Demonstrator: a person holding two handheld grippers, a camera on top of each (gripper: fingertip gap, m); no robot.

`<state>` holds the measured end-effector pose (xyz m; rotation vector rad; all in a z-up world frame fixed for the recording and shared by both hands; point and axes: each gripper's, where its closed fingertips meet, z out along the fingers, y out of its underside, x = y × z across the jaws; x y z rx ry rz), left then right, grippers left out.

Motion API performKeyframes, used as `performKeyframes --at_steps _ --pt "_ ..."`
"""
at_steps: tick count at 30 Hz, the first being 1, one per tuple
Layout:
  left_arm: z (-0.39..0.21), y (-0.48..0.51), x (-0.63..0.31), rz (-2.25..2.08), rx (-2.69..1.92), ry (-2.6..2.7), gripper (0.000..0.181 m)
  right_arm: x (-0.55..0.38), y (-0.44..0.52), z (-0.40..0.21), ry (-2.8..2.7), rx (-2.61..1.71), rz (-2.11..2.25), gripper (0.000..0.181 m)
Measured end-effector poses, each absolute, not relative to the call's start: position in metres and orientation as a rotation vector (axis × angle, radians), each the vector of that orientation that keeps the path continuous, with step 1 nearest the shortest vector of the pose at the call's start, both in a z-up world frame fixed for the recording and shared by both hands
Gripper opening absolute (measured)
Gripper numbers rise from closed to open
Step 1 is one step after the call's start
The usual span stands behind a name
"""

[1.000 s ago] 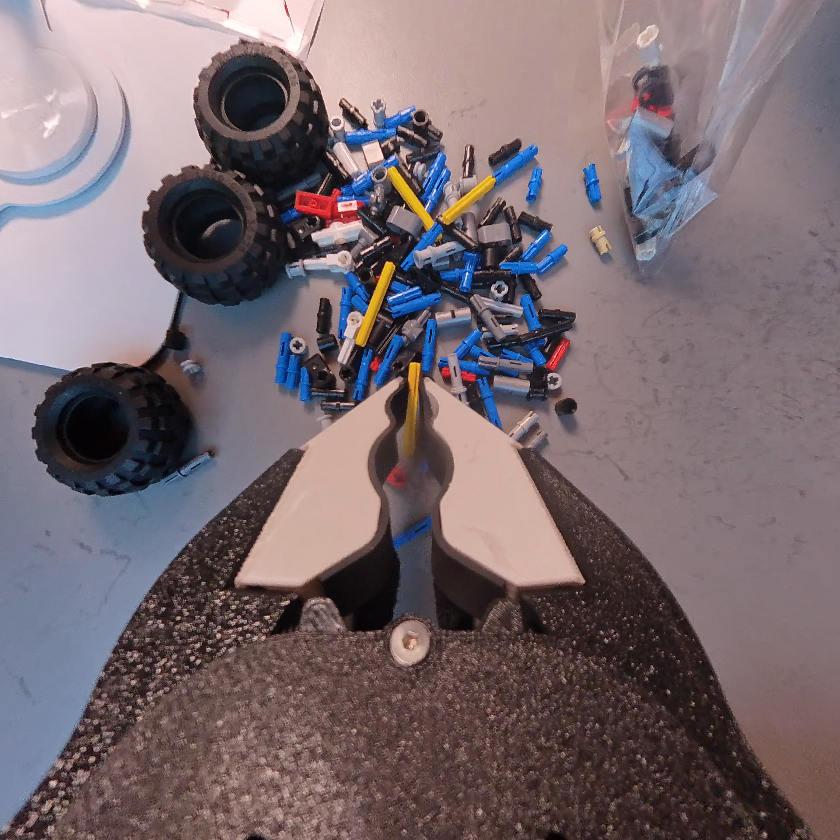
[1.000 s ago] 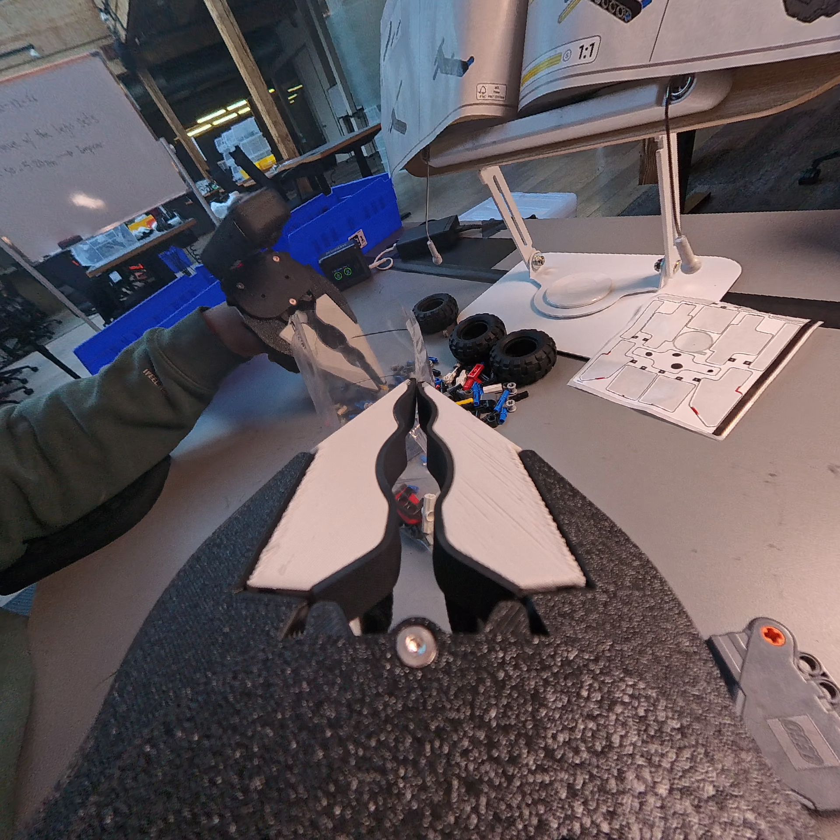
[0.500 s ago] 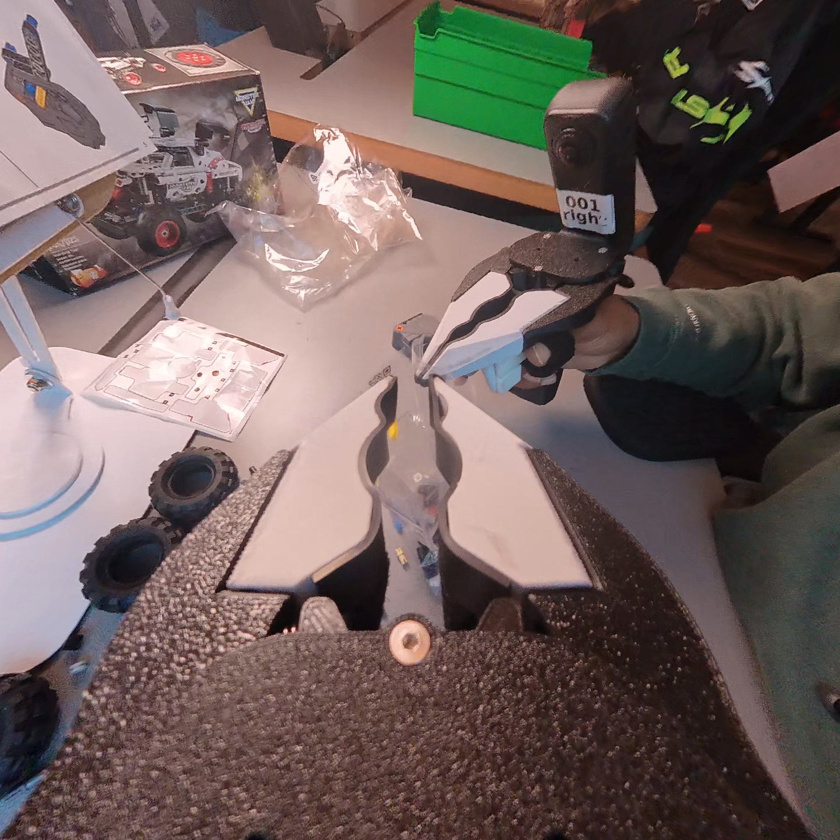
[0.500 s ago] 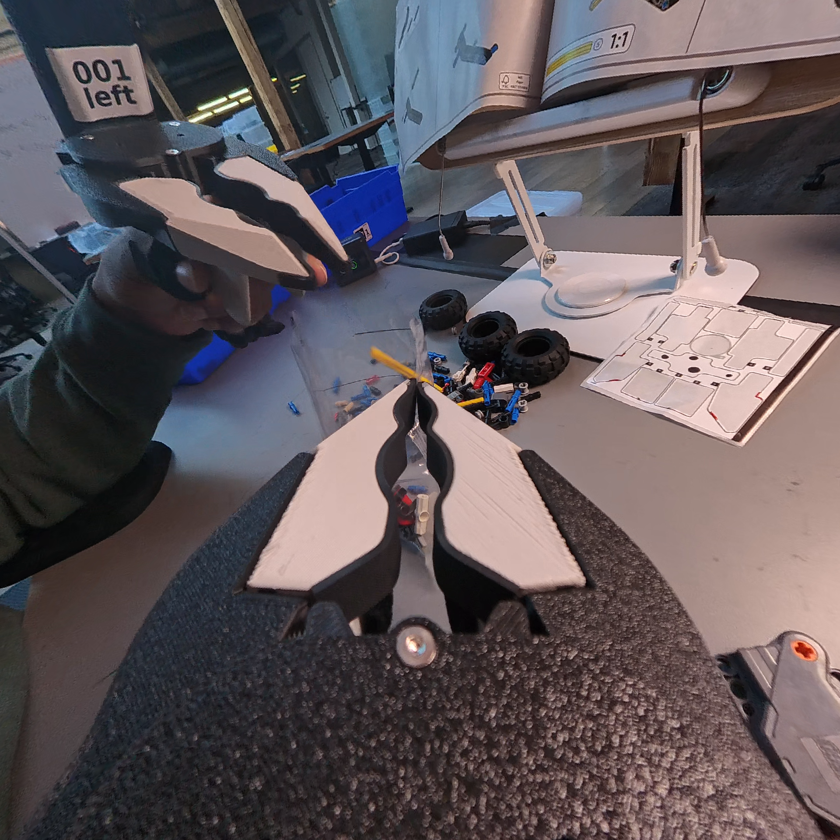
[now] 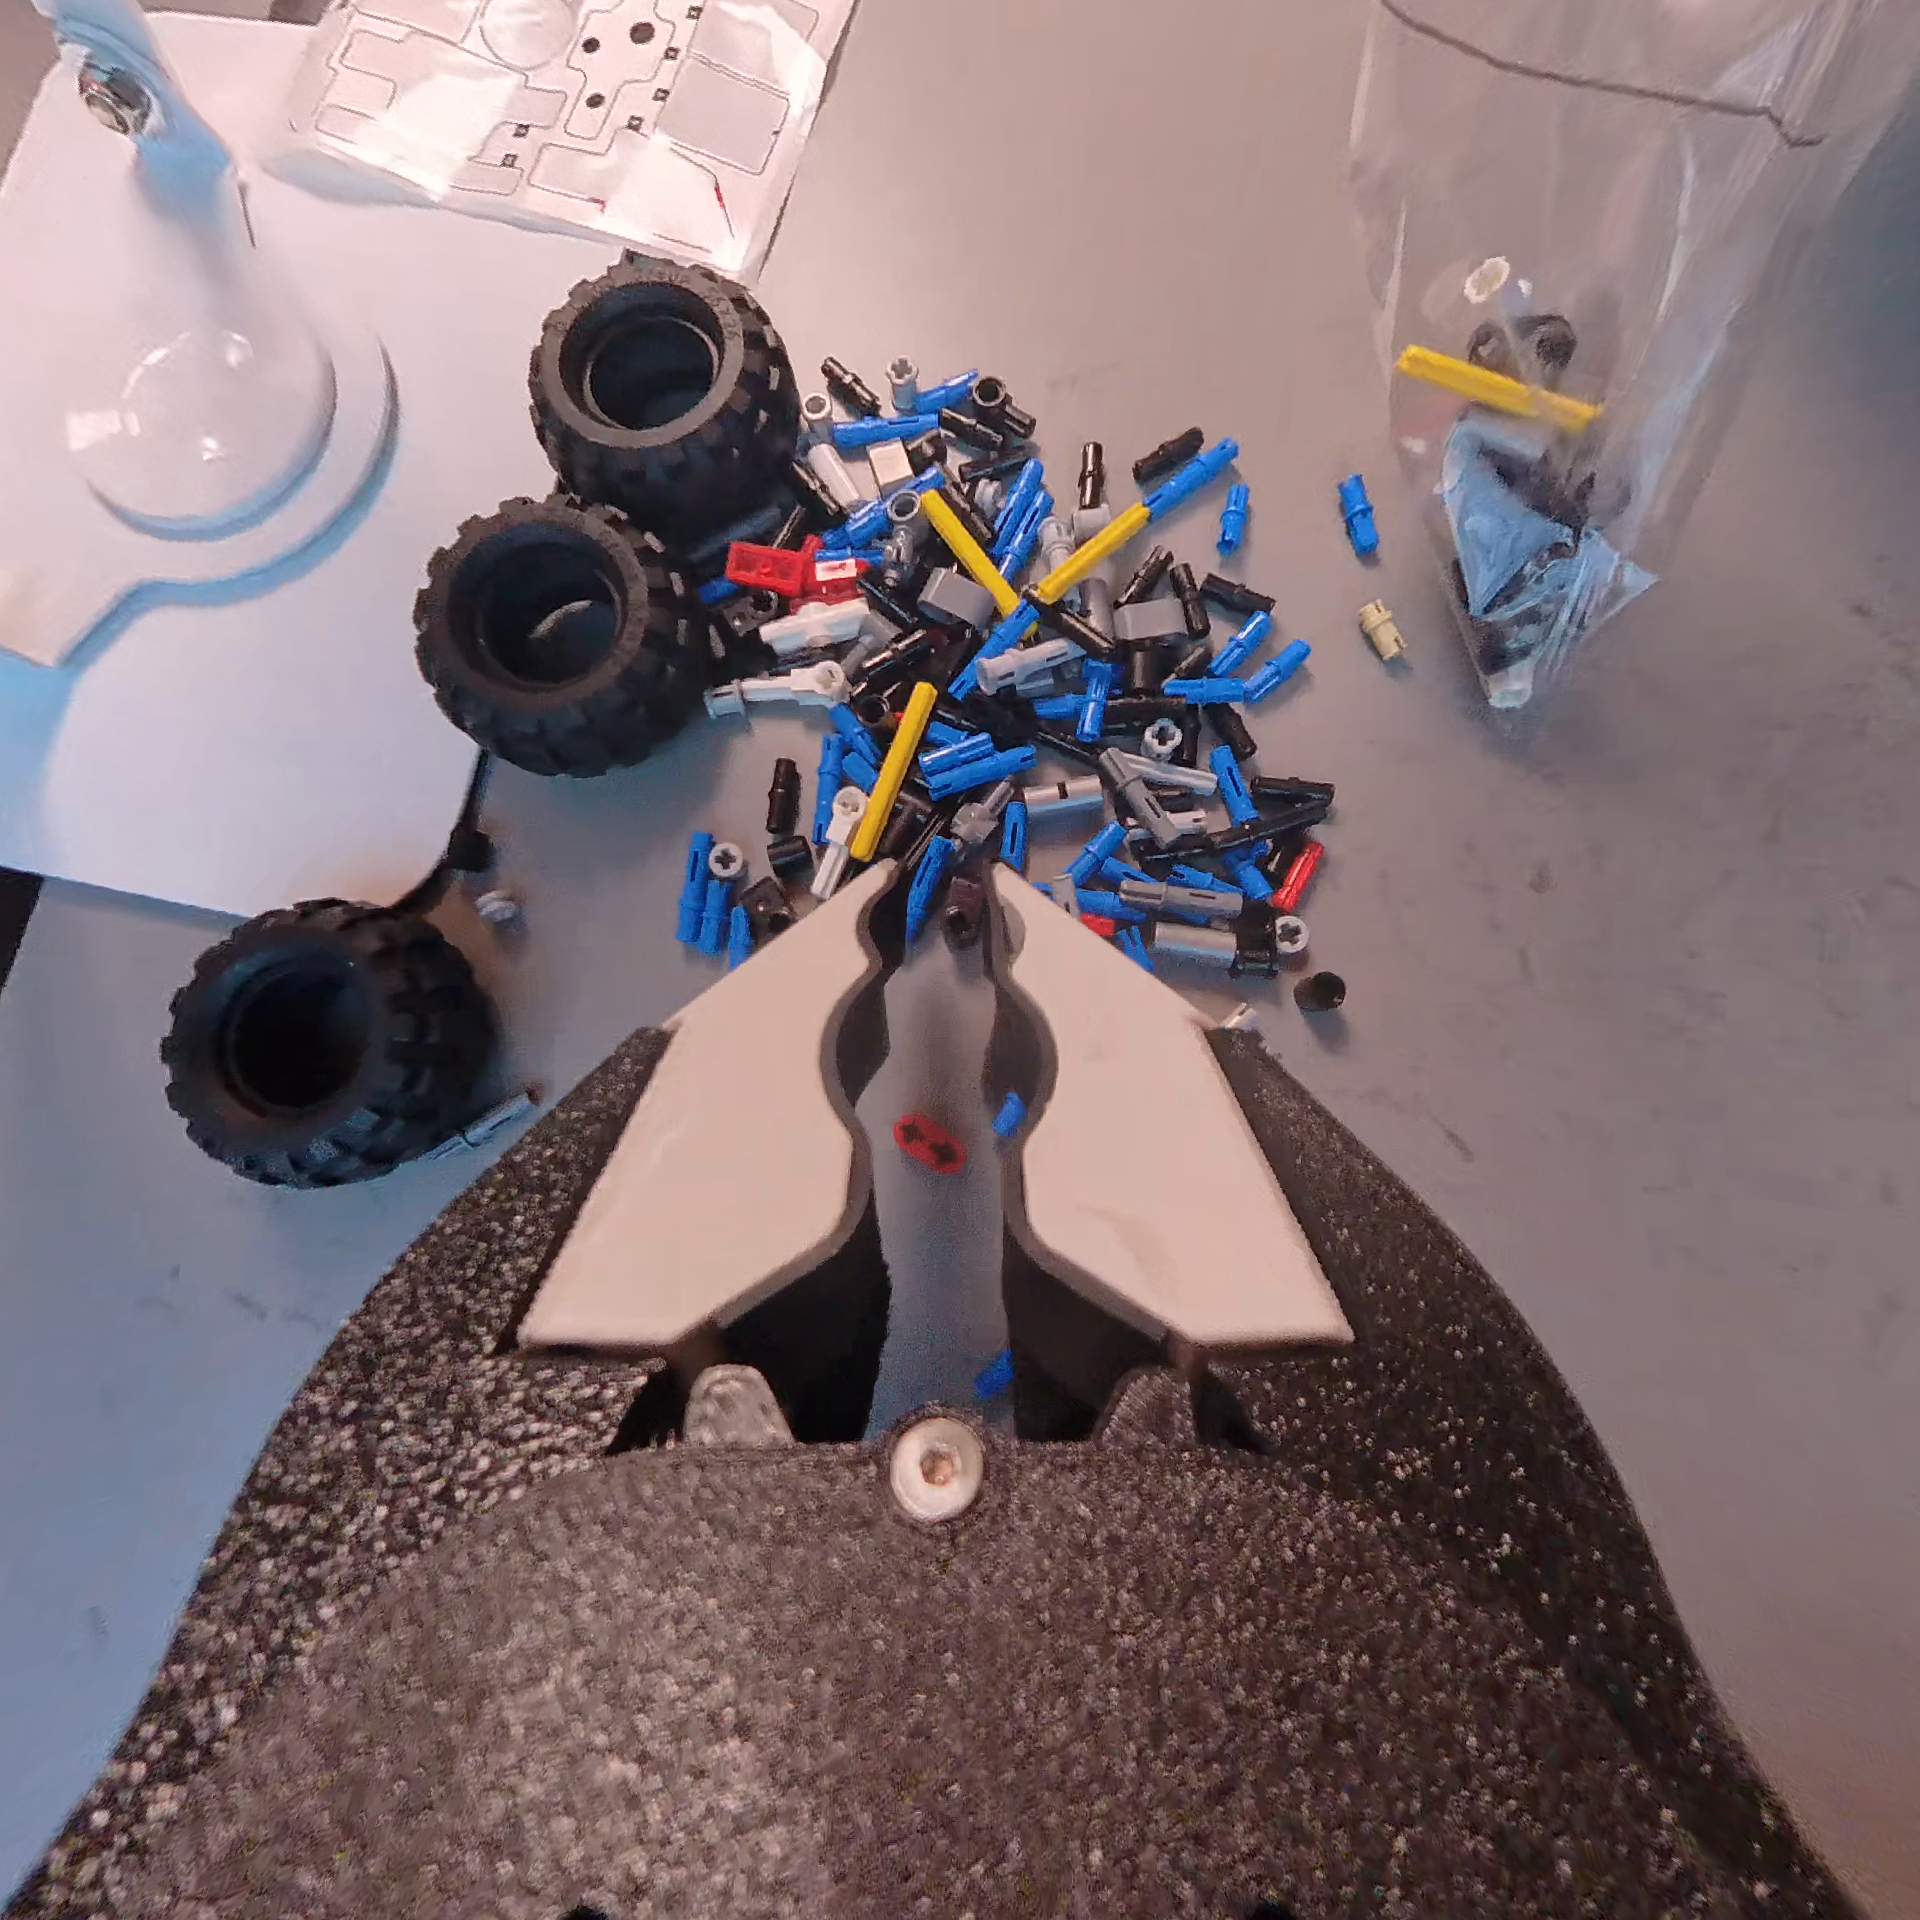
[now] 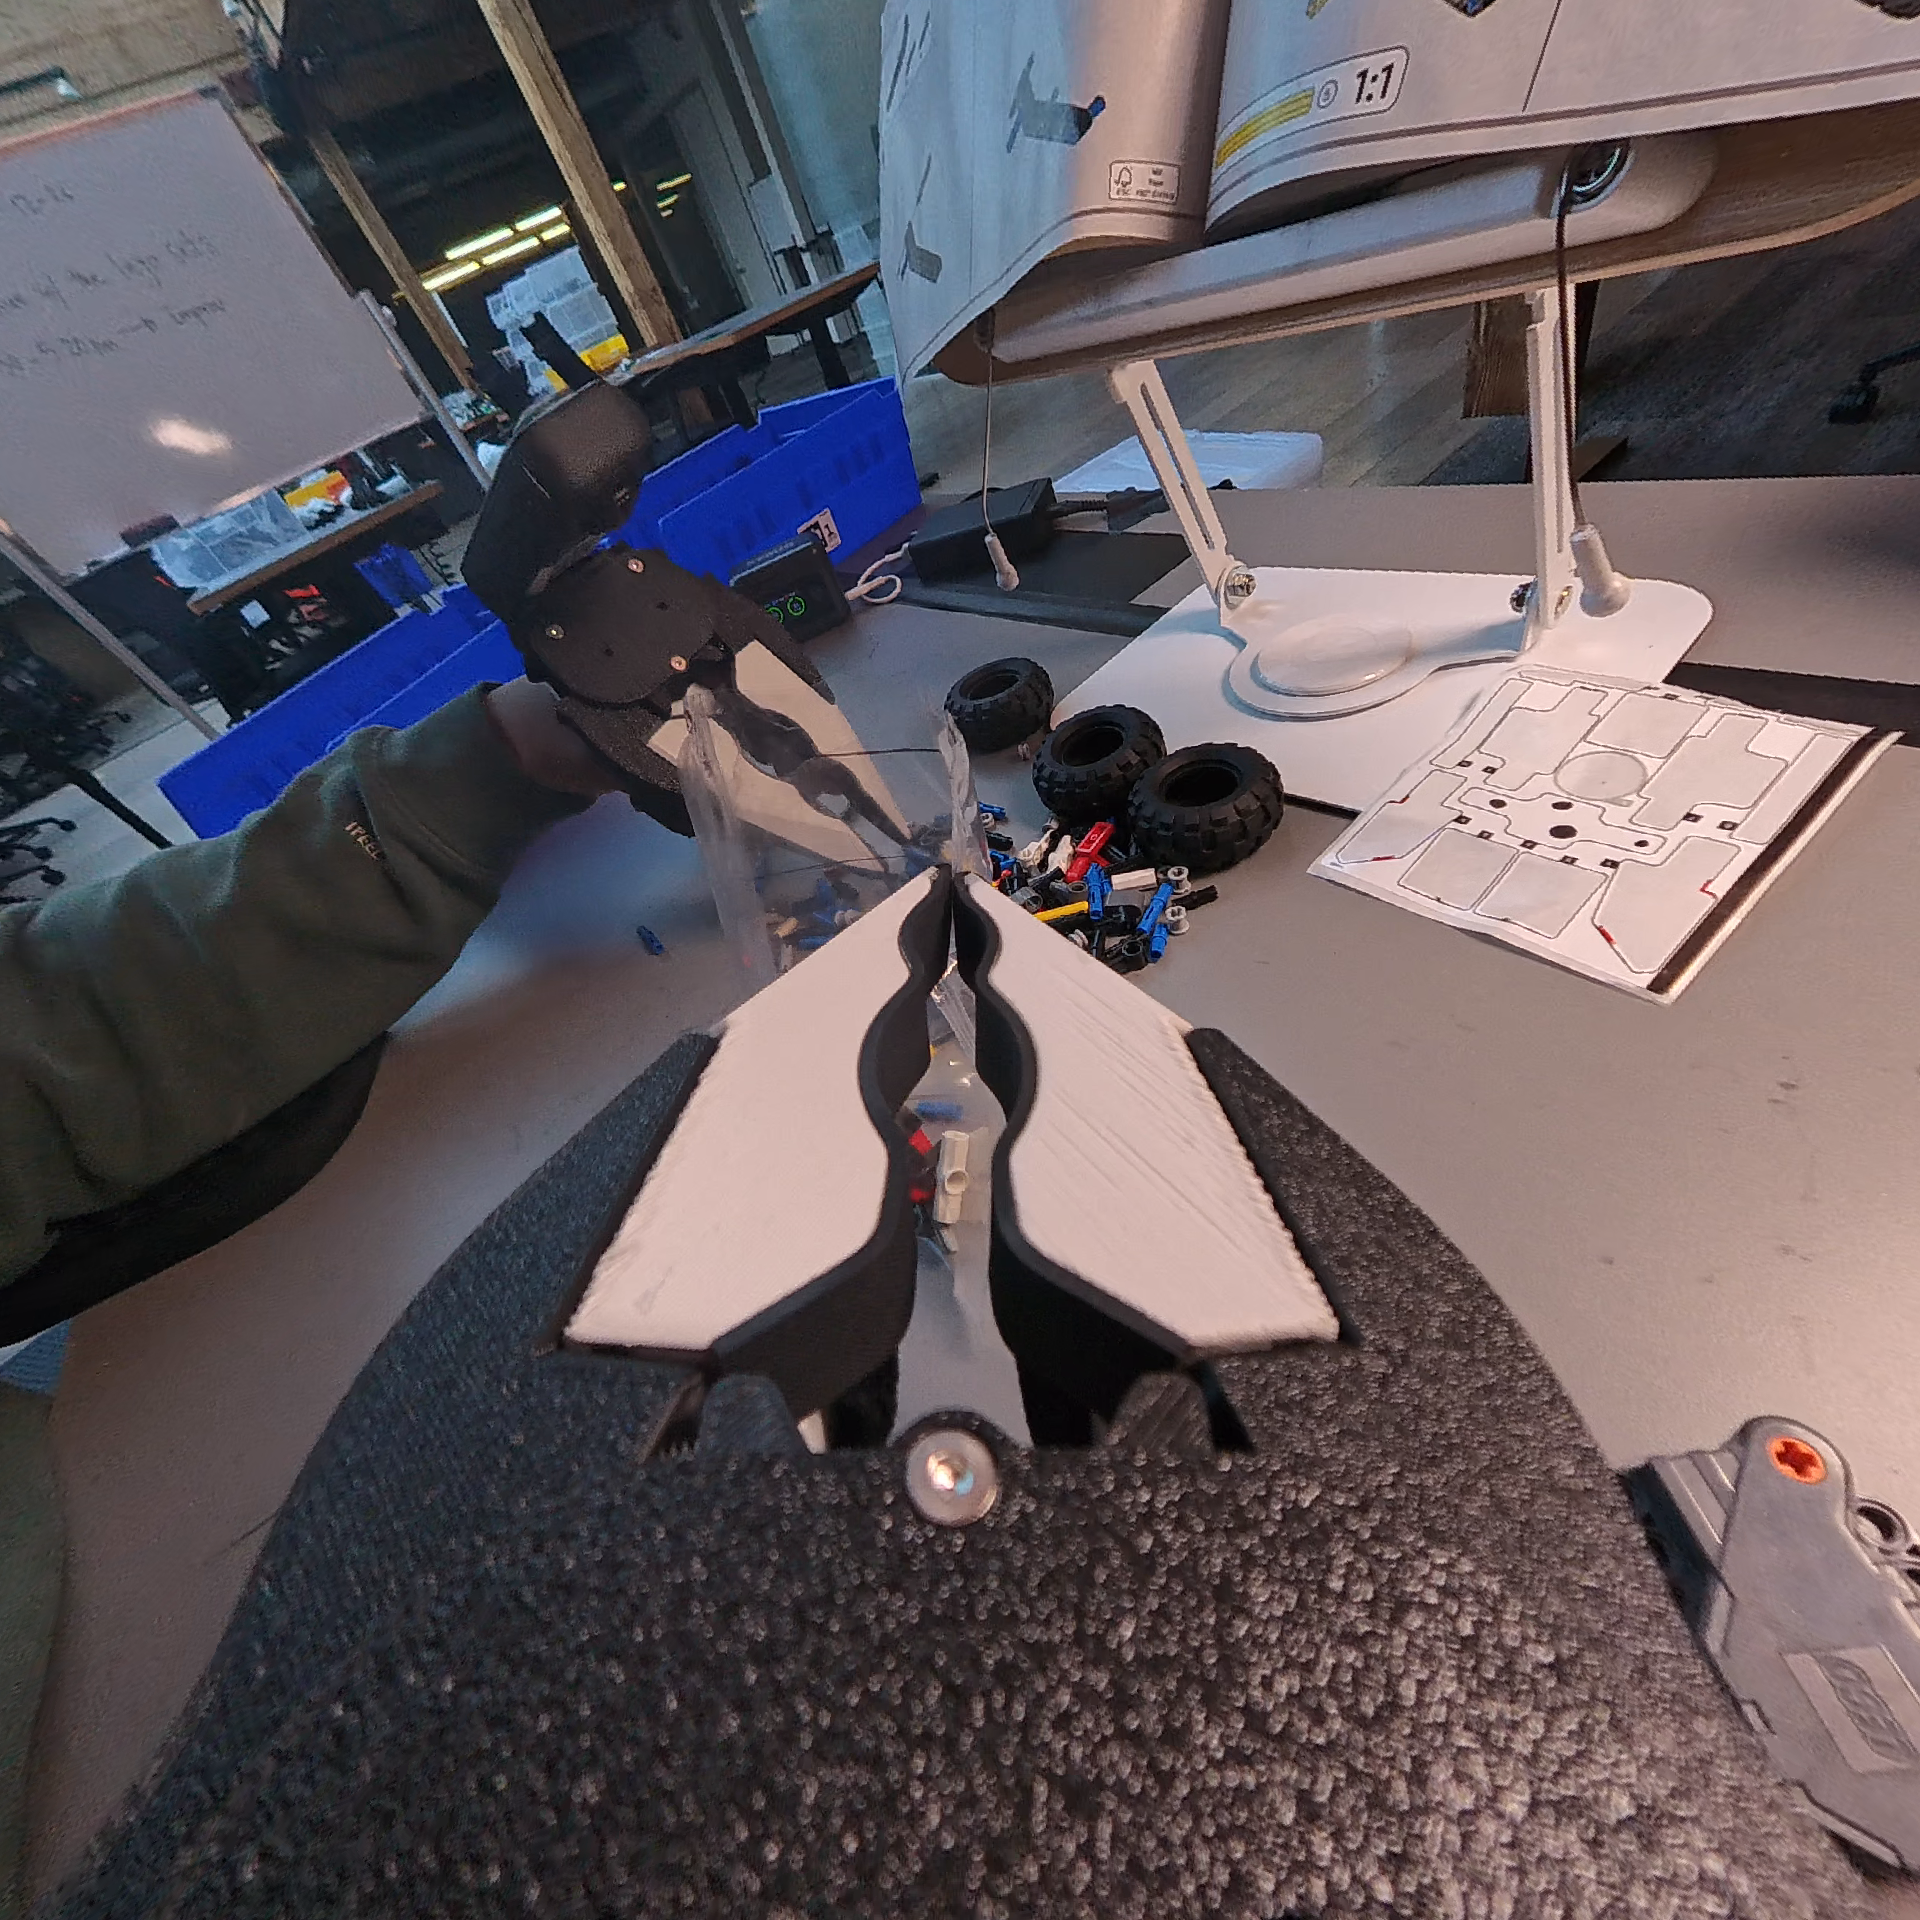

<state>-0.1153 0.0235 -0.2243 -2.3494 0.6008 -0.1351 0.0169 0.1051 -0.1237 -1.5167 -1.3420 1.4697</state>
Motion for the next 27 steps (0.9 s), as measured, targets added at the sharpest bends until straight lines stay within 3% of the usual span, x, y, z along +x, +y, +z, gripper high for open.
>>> performKeyframes --at_steps 7,27 --pt "-0.232 0.024 -0.114 -0.132 -2.392 0.636 0.006 0.017 0.105 -0.125 -1.343 -1.521 1.476 0.0" --pt "-0.237 0.005 -0.112 -0.185 -2.447 0.717 0.009 0.017 0.104 -0.126 -1.353 -1.525 1.485 0.0"
